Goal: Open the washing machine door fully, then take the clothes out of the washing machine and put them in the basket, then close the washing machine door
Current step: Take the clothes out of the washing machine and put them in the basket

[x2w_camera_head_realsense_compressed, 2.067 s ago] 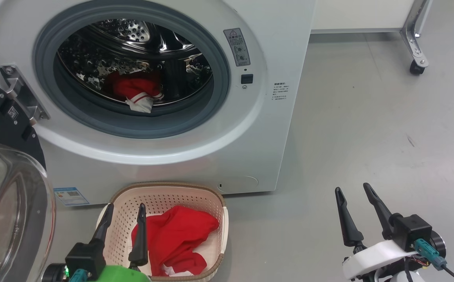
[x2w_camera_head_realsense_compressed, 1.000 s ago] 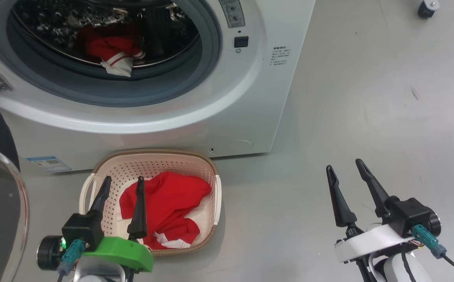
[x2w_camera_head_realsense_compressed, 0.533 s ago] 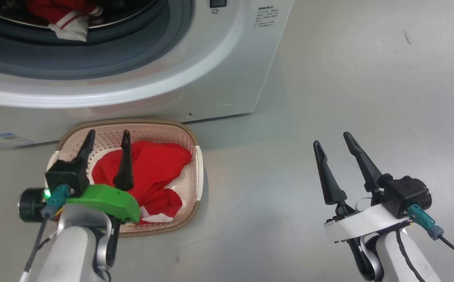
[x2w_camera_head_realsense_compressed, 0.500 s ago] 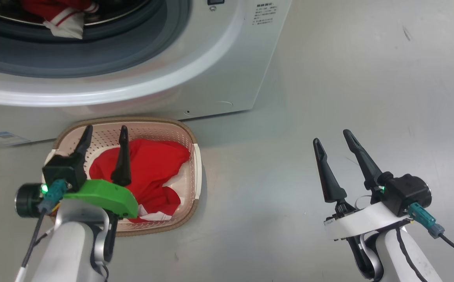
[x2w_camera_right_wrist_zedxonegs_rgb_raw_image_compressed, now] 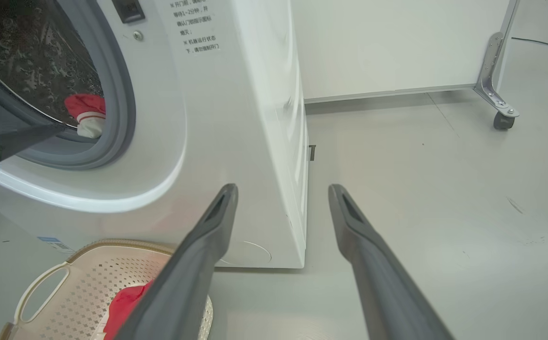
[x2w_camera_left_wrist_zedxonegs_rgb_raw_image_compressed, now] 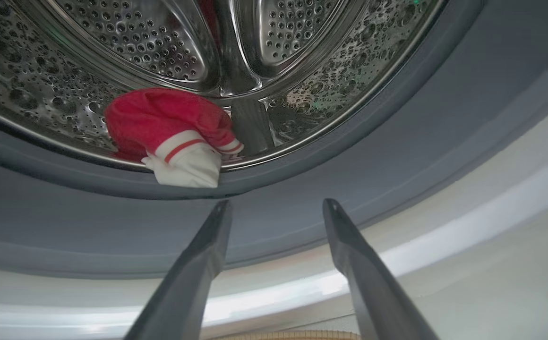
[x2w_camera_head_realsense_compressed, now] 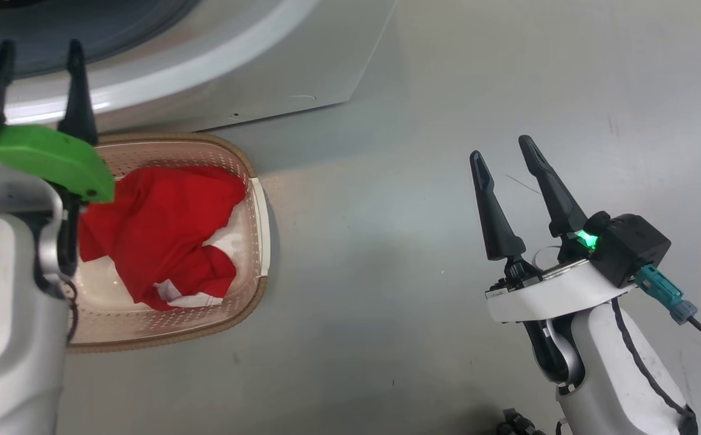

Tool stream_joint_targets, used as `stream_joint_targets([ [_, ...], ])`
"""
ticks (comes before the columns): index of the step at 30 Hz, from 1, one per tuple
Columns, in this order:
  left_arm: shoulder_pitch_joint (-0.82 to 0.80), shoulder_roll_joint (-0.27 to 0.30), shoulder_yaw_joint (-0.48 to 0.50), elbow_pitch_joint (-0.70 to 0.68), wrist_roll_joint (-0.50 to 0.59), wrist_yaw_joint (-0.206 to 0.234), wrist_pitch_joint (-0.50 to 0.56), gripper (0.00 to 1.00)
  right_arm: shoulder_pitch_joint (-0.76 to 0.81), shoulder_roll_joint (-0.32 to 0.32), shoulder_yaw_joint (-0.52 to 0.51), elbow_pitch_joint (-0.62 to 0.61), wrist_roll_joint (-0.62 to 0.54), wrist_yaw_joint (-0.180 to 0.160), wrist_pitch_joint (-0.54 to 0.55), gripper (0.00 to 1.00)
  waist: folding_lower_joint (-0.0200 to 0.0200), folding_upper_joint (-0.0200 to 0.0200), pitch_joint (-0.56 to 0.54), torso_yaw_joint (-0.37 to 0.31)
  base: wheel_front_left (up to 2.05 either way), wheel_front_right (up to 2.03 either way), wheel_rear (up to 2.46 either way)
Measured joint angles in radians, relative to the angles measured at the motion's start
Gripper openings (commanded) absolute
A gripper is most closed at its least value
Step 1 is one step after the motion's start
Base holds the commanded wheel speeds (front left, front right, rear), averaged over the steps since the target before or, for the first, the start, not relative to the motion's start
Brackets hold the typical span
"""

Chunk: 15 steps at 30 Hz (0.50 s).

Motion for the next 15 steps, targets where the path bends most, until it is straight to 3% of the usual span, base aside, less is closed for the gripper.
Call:
stream_joint_targets([
  [15,-0.275,0.189,0.067,0.053,0.016,-0.01,0.202,1.0,-0.049,0.0,0.055,0.016,0.108,-0.003,0.0,1.0,0.0001,0.0,0.083,-0.124,0.0,0.0,0.0],
])
